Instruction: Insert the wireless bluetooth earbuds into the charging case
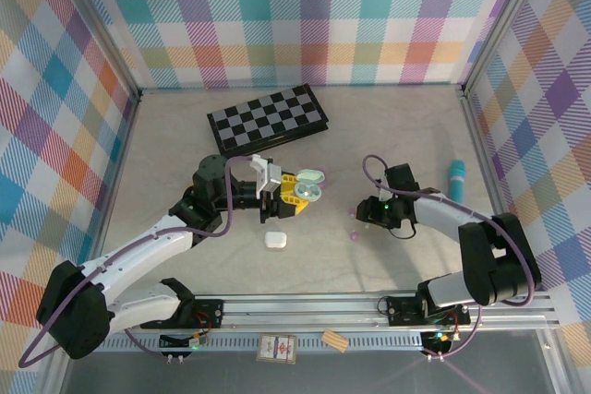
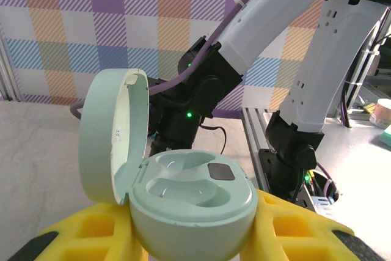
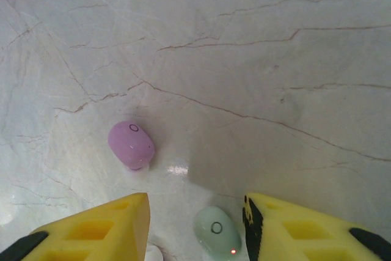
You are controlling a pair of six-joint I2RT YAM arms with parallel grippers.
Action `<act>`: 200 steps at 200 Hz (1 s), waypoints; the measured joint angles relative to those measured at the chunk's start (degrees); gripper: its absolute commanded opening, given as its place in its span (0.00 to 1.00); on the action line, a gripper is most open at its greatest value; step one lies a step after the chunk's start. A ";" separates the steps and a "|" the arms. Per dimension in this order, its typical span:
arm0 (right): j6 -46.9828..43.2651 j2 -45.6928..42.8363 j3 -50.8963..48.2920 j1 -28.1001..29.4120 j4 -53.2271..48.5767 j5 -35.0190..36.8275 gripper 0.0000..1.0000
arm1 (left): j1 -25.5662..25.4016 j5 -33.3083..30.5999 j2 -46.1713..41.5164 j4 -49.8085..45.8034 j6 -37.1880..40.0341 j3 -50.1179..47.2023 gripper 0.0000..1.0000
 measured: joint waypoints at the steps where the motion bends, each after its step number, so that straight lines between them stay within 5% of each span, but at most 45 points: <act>1: 0.09 0.00 -0.04 0.00 0.00 0.02 0.39 | 0.00 0.00 0.00 0.00 0.00 0.00 0.33; 200: 1.40 -1.84 -1.01 0.50 -1.53 0.37 0.16 | 0.00 -0.76 0.00 0.42 0.00 -0.26 0.33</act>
